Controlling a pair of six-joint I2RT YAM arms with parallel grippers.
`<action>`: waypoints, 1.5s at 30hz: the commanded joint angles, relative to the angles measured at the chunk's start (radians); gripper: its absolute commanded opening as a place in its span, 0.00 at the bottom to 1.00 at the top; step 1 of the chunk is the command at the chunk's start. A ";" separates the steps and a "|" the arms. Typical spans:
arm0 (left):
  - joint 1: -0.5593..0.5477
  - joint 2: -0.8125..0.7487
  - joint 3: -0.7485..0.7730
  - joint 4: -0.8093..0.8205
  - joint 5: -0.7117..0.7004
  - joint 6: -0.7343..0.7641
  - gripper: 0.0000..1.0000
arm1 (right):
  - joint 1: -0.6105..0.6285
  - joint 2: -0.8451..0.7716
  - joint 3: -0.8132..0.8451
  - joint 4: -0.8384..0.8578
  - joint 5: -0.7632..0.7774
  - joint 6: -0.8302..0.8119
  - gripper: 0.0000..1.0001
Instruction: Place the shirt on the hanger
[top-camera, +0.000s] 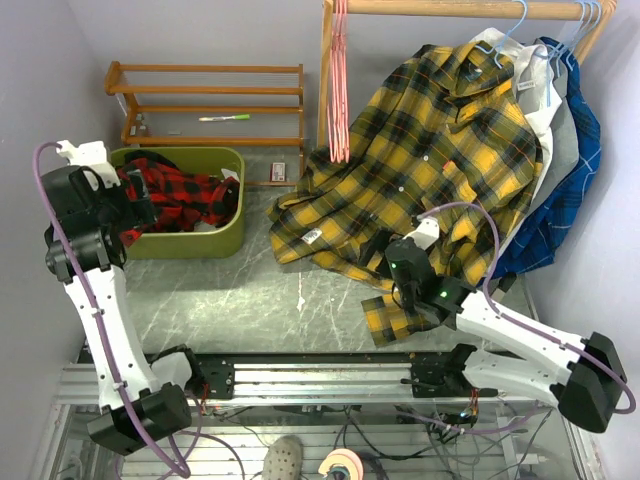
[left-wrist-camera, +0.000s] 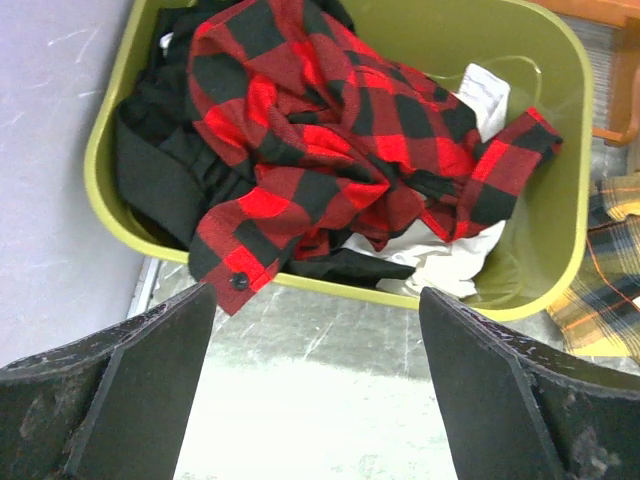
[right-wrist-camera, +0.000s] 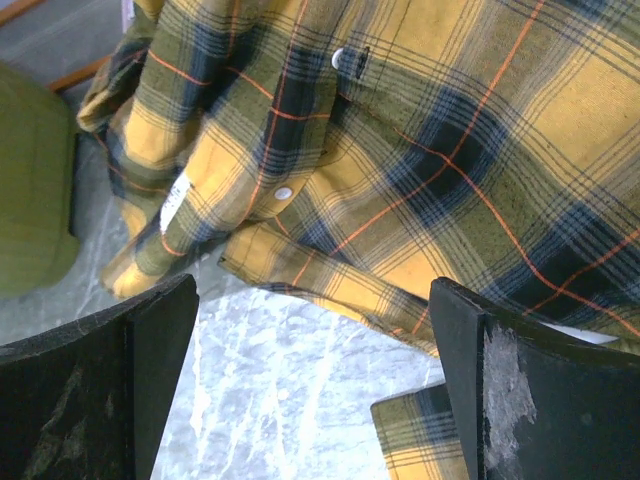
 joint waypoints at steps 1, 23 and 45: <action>0.072 -0.019 -0.025 0.039 0.072 0.019 0.95 | 0.006 0.077 0.051 0.088 -0.017 -0.131 1.00; 0.080 0.656 0.520 -0.121 0.131 0.336 0.95 | 0.004 0.173 -0.039 0.423 -0.510 -0.459 1.00; -0.202 0.868 0.540 -0.023 -0.126 0.317 0.95 | 0.005 0.228 -0.029 0.407 -0.507 -0.482 0.99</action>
